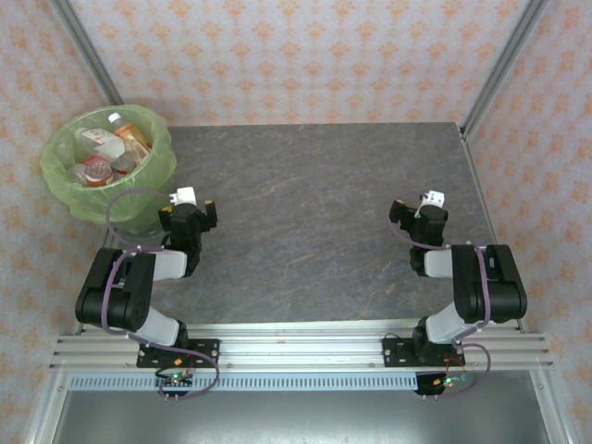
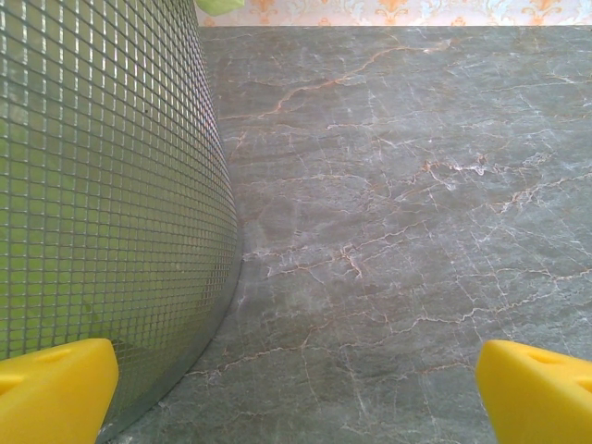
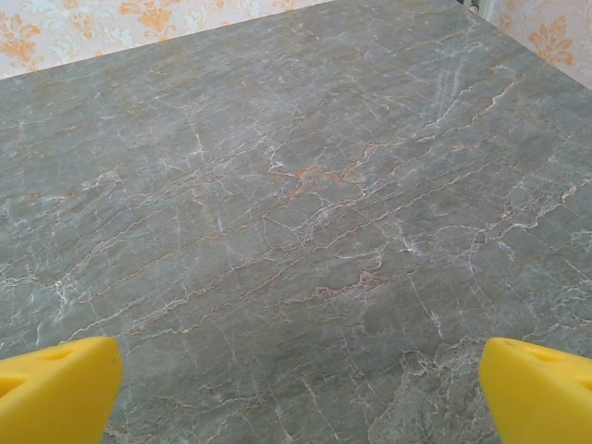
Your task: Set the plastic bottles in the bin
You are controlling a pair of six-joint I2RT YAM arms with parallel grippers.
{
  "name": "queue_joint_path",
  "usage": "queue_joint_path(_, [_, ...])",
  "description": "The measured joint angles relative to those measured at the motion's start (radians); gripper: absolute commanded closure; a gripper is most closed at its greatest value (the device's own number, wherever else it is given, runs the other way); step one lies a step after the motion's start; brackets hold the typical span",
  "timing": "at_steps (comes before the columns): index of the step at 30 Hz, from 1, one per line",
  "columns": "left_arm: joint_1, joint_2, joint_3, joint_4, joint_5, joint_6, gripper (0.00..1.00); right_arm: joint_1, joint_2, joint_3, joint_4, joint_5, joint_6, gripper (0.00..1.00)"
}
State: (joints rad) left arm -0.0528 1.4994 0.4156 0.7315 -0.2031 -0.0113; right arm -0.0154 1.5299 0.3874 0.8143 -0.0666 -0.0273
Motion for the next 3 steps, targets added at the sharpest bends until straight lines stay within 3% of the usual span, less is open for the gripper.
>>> queue_joint_path(3, [0.0, 0.0, 0.0, 0.0, 0.0, 0.0, 0.0, 0.0, 0.0, 0.0, -0.003, 0.0, 0.0, 0.01])
